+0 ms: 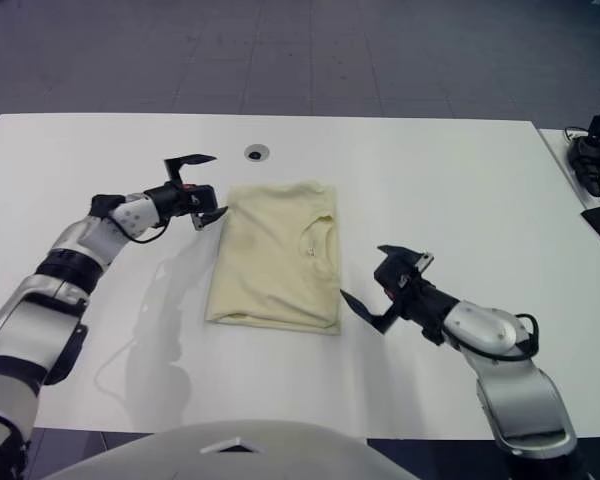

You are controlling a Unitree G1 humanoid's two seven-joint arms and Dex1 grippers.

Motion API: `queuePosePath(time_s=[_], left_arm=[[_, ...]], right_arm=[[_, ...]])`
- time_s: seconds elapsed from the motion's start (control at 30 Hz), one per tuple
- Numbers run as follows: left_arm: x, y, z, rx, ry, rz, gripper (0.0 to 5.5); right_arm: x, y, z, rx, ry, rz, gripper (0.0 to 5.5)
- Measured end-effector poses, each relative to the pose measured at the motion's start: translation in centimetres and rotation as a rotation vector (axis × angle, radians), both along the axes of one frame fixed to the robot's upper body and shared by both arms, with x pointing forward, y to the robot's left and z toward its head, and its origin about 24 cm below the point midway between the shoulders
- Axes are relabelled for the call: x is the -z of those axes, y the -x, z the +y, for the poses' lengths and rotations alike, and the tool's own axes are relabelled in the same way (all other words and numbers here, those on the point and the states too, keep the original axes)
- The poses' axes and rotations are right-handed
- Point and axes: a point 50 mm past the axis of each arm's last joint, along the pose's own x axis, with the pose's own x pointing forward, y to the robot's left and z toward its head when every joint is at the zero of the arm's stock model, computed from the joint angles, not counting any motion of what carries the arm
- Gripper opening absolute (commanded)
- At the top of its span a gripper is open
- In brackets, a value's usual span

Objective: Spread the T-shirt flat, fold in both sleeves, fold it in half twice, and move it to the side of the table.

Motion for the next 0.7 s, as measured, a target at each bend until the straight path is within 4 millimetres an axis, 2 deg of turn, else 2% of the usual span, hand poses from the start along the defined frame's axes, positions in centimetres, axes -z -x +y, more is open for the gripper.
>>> queuePosePath(time_s=[0.13,0.23,0.33,0.43,0.57,0.7], left_arm=[[-0.2,4.2,1.3,0.024,0.1,0.014,5.4],[0.4,8.7,2.3,0.066,0.173,0.082,5.4],[1.4,13.3,4.6,0.098,0.097,0.223,5.4],[1.2,14.5,4.9,0.116,0.085,0.261,5.4],[1.1,14.8,4.3,0.157,0.07,0.265,5.4],[2.2,15.6,3.1,0.242,0.03,0.319,5.4]], right_arm=[[0.2,1.1,0.3,-0.145,0.096,-0.075,5.39],[0.9,1.7,0.6,-0.261,0.159,-0.111,5.39],[2.6,2.9,1.0,-0.375,0.201,-0.104,5.39],[3.0,2.8,1.3,-0.421,0.217,-0.155,5.39],[3.5,1.5,2.0,-0.424,0.239,-0.253,5.39],[3.8,-0.1,2.3,-0.407,0.3,-0.355,5.39]])
